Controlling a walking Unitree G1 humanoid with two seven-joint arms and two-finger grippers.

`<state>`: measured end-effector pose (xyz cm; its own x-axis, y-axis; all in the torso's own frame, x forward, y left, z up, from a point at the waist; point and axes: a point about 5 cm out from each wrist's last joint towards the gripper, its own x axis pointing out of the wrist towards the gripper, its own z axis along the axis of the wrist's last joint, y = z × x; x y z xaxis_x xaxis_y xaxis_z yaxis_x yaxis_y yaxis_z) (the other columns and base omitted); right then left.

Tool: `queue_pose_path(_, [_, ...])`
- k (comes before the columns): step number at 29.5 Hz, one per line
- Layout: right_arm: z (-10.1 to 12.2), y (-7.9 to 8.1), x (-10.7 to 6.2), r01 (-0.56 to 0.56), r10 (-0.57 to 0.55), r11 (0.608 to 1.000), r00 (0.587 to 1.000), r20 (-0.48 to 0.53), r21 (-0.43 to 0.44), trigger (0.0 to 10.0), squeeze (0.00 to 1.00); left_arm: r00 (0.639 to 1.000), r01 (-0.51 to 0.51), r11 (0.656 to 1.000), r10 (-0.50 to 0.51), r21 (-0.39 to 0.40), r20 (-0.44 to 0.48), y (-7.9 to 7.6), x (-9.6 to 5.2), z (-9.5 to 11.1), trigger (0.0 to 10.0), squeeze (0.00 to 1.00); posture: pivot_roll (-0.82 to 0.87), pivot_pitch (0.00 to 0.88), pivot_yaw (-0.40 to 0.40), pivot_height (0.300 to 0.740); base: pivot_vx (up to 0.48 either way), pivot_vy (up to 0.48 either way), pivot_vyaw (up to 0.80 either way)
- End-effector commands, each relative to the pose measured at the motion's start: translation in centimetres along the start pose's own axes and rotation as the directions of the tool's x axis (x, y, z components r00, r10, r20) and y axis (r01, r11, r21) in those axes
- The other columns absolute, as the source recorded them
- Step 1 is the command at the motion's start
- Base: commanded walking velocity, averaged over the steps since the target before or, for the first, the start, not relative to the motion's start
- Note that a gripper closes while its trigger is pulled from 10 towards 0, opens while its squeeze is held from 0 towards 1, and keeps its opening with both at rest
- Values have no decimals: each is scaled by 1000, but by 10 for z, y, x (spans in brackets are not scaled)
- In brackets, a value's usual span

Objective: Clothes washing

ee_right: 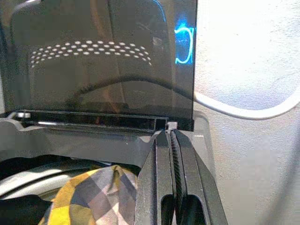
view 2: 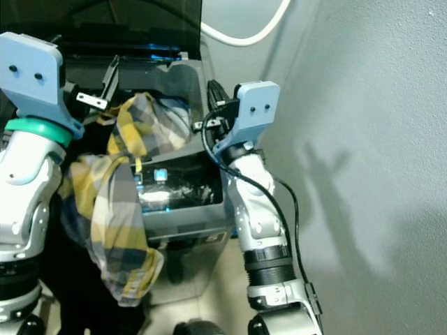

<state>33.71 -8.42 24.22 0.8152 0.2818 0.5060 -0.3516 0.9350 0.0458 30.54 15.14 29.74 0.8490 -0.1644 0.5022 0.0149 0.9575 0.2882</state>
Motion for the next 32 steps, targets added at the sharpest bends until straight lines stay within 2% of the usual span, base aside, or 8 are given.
queue_pose_path(1, [0,-1,1,6,-6,1000,1000,4,-2,10000,0,1000,1,1000,-1,6,7,1,2,0,10000,0,79,17,-9,728,0,0,0])
queue_pose_path(5, [-1,-1,1,5,-5,1000,1000,3,-2,10000,0,1000,-1,1000,1,7,6,1,2,0,10000,0,78,18,-9,728,0,0,0])
queue_pose_path(32, [-3,-3,1,-7,7,1000,1000,-1,-24,10000,0,1000,-12,1000,12,5,14,1,3,-3,10000,0,70,20,-15,728,-350,0,0])
